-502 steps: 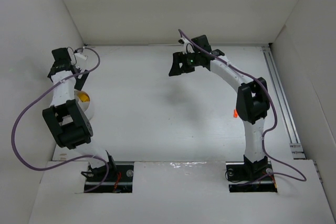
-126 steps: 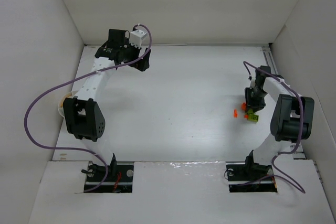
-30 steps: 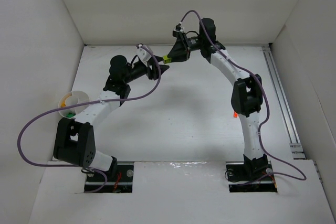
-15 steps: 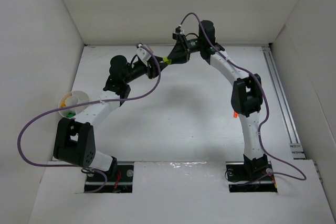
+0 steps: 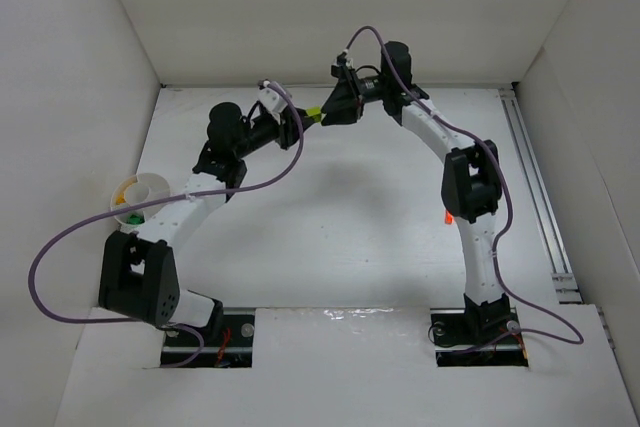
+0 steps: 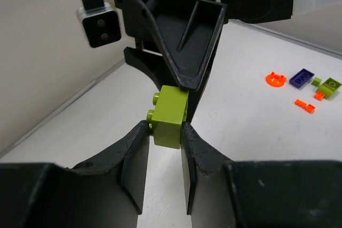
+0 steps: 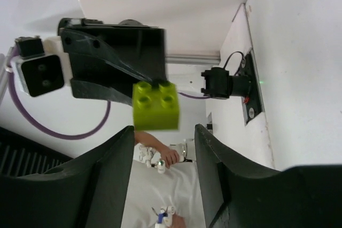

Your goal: Sort the legos into containers by color

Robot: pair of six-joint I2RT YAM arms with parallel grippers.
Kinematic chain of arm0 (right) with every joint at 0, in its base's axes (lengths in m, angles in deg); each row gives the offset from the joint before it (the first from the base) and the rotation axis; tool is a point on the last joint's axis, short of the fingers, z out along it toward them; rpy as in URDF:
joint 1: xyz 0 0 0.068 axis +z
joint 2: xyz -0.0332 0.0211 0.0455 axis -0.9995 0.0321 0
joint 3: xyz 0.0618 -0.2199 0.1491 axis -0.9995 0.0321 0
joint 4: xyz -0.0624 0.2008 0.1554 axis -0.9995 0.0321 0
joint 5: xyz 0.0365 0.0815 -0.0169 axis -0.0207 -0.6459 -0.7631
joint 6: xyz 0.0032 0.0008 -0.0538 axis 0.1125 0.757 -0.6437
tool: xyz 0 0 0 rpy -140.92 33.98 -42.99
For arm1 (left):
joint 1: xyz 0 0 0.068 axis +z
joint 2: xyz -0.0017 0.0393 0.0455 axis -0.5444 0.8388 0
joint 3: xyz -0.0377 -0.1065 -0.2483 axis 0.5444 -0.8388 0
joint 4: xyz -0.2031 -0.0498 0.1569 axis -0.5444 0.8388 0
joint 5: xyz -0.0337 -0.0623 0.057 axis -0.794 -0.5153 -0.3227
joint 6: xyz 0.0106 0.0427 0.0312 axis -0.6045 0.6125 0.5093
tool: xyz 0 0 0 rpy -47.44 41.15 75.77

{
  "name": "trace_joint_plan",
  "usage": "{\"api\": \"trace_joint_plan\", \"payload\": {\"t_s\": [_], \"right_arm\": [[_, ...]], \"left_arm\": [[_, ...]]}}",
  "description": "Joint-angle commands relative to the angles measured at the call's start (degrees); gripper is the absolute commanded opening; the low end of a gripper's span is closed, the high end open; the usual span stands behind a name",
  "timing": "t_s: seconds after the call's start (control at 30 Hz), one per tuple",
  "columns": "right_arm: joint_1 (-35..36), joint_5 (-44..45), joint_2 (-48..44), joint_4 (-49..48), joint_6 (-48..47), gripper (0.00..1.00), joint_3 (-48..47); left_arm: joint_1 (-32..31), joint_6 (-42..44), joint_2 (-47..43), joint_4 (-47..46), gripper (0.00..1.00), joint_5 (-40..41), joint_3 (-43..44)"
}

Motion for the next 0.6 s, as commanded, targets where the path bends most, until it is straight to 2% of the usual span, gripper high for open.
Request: {"api": "trace_joint_plan", "payload": {"t_s": [0.0, 0.13, 0.17, 0.2, 0.23, 0.27, 0.3, 0.33, 0.43, 0.57], "right_arm": [[-3.1, -0.5, -3.1, -4.9, 0.3, 0.54, 4.0], [-7.9, 7.5, -6.6, -4.9, -1.3, 0.56, 9.6], [-9.1, 10.2, -7.6, -4.3, -2.3, 0.58, 11.3], [-10.2, 13.2, -8.5, 2.1, -5.3, 0.59, 12.0], [-11.2, 22.1, -8.5, 12.3, -11.9, 0.59, 6.6], [-11.2, 28.2, -8.5, 23.8, -28.8, 0.59, 2.7], [-10.7, 33.3, -9.3, 35.3, -34.2, 0.59, 0.6], [-10.1, 40.7, -9.9, 37.3, -36.9, 0.59, -0.2], [-10.7, 49.0, -12.7, 38.7, -38.9, 0.61, 1.9], [-10.7, 53.3, -17.7, 39.9, -43.7, 0.61, 8.1]], "left_arm": [[0.4, 2.0, -5.9, 5.8, 0.04, 3.5, 2.4], [2.5, 4.1, -9.8, 20.1, 0.0, 6.9, 5.7], [3.9, 4.8, -10.5, 27.0, 0.0, 8.1, 7.0], [4.6, 4.8, -10.5, 30.5, 0.0, 10.1, 9.9], [5.4, 5.4, -10.5, 34.2, 0.0, 11.2, 11.5], [6.8, 5.4, -9.5, 37.9, 0.0, 12.6, 13.5], [7.3, 6.0, -8.9, 45.3, 0.0, 16.4, 15.4], [7.9, 6.0, -8.2, 48.9, 0.0, 17.8, 19.2], [12.0, 6.0, -4.7, 61.4, 0.0, 21.4, 25.9], [19.0, 6.0, -1.2, 71.7, 0.0, 22.0, 30.2]]}}
